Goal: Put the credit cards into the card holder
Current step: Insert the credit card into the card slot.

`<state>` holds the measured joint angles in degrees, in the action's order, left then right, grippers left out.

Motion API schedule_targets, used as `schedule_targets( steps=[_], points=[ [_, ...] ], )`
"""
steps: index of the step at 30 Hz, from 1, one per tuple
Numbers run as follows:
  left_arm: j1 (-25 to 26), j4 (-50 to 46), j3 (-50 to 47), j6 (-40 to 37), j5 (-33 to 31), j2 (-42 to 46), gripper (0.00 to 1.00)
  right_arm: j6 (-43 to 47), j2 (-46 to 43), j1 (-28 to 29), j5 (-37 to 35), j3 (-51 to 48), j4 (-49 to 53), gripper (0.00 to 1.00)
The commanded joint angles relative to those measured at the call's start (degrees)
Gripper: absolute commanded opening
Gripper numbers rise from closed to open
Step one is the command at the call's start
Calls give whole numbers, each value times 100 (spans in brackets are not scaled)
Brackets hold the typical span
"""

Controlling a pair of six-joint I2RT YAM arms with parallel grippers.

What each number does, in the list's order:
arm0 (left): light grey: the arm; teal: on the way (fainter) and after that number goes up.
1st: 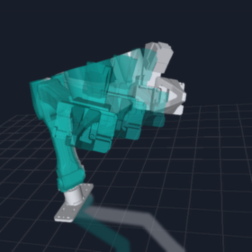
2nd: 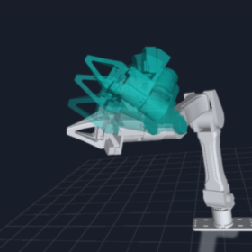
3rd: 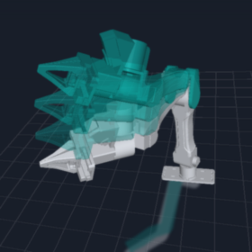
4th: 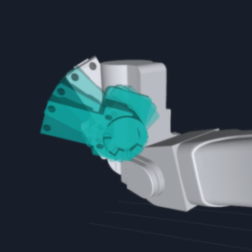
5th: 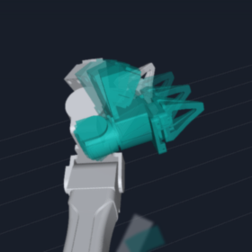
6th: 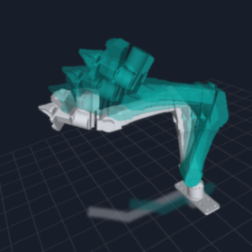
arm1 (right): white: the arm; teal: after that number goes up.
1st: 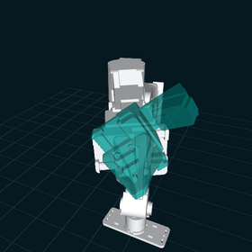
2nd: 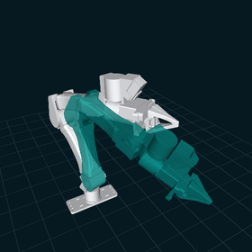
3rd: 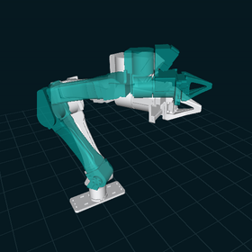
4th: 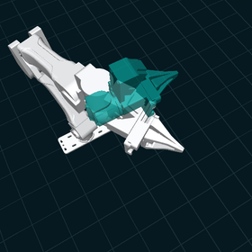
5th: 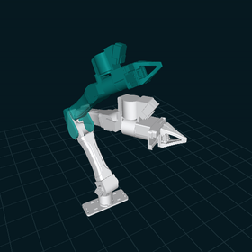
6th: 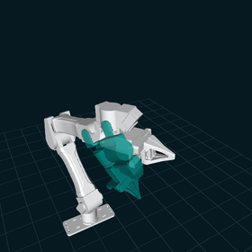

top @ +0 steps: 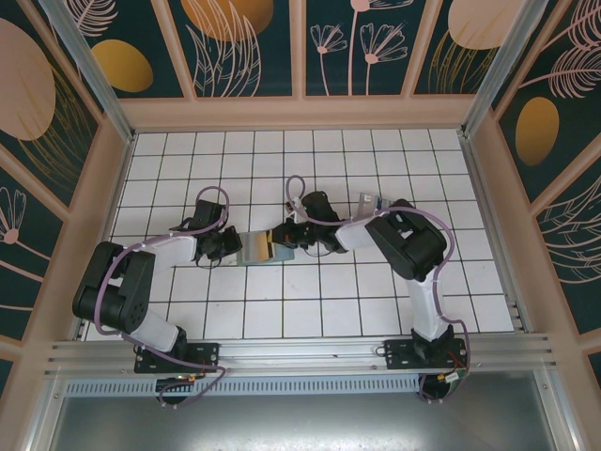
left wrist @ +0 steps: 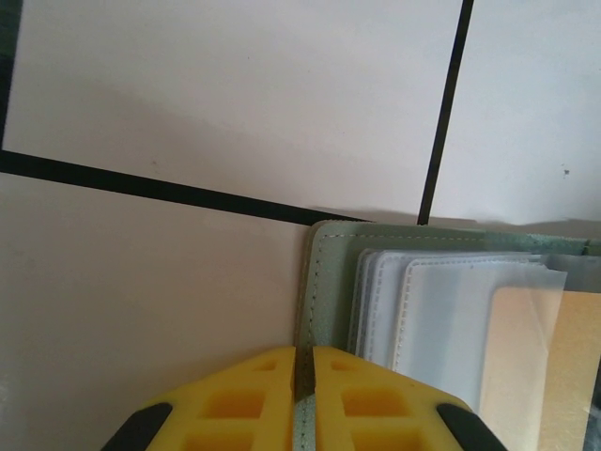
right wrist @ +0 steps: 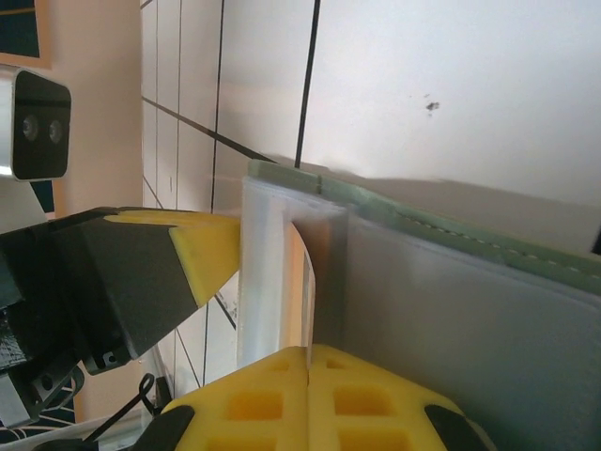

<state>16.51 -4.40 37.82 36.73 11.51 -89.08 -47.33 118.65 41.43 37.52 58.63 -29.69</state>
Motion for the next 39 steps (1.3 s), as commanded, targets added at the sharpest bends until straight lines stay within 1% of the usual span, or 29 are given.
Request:
schedule_targets(
  steps=[1, 14, 22, 30, 33, 36, 39],
  points=[
    [27, -3, -65, 54, 191, -312, 13, -73, -9, 97, -249, -1, -58, 0],
    [22, -17, -74, 36, 177, -300, 13, 168, 201, 133, -279, 438, 240, 0],
    [27, -17, -56, 49, 185, -316, 15, -187, 295, 334, -448, 256, -253, 0],
    [26, 19, -57, 54, 229, -338, 16, -277, 356, 498, -540, 272, -450, 0],
    [26, 12, -38, 49, 206, -347, 17, -138, 341, 465, -588, 356, -165, 0],
    [23, -15, -29, 45, 173, -358, 17, 44, 204, 387, -716, 315, 48, 4],
    [1, -24, -47, 46, 150, -319, 17, 132, 36, 324, -728, 227, 134, 13]
  ],
)
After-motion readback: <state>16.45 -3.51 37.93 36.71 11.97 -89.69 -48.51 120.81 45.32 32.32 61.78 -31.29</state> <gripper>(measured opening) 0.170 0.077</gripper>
